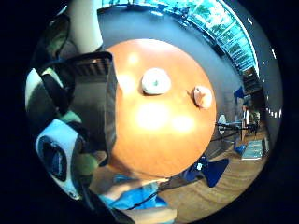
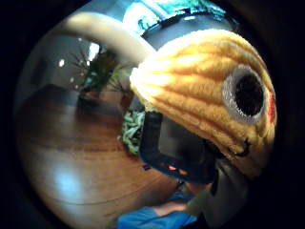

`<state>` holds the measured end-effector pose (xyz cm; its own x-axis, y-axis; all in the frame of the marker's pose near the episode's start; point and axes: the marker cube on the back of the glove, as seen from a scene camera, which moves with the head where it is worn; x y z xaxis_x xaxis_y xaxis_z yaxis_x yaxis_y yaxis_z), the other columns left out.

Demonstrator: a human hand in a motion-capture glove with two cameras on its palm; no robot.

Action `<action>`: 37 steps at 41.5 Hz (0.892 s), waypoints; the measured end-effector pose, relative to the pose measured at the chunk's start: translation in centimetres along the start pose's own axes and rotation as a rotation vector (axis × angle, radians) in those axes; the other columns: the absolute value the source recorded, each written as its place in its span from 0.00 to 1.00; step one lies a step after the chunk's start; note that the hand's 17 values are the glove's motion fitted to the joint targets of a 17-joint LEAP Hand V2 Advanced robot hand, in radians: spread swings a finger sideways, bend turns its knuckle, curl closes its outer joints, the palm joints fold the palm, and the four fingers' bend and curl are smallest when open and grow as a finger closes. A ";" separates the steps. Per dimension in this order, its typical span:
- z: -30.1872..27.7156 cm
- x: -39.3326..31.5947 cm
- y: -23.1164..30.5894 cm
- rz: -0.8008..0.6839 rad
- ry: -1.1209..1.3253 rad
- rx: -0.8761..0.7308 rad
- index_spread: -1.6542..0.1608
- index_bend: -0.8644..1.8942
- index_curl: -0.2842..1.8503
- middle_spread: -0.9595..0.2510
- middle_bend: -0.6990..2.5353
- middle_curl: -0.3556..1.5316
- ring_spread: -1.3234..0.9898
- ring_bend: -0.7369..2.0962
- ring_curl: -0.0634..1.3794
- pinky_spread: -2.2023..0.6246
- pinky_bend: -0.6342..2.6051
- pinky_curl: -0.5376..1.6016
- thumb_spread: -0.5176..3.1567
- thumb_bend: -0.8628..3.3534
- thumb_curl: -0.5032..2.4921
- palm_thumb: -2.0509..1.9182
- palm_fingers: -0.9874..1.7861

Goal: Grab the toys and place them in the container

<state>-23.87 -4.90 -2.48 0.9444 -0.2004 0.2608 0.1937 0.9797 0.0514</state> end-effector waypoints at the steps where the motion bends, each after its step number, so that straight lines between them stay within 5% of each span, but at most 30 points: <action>1: 0.2 0.5 0.1 0.015 0.008 0.003 0.72 0.35 0.31 0.39 0.38 0.54 0.38 0.67 0.43 0.63 0.56 0.47 0.40 0.29 0.52 0.70 0.67; 9: 2.7 0.7 1.4 -0.053 0.023 -0.128 0.74 0.32 0.27 0.39 0.38 0.57 0.38 0.69 0.44 0.63 0.57 0.47 0.41 0.26 0.50 0.66 0.64; 16: 3.4 1.9 1.9 -0.109 0.044 -0.160 0.76 0.29 0.21 0.57 0.33 0.55 0.43 0.72 0.44 0.64 0.62 0.47 0.45 0.18 0.41 0.51 0.52; 28: 2.6 0.2 -0.1 -0.114 0.229 -0.090 0.75 0.34 0.17 0.72 0.31 0.53 0.48 0.72 0.40 0.67 0.65 0.46 0.44 0.18 0.34 0.49 0.45; 30: 1.7 1.8 -0.5 -0.072 0.238 -0.086 0.75 0.34 0.17 0.74 0.30 0.53 0.49 0.71 0.39 0.68 0.65 0.46 0.44 0.18 0.33 0.49 0.44; 34: 0.3 5.4 -2.2 0.274 0.273 -0.049 0.75 0.35 0.18 0.76 0.30 0.52 0.51 0.69 0.37 0.70 0.66 0.46 0.43 0.19 0.31 0.49 0.40; 37: -0.3 7.4 -2.2 0.155 0.282 -0.079 0.75 0.36 0.18 0.78 0.28 0.51 0.53 0.65 0.35 0.72 0.68 0.46 0.43 0.19 0.31 0.49 0.36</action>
<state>-17.20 -8.52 -0.90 0.9985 -0.0520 -0.0185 0.0511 0.9977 -0.0456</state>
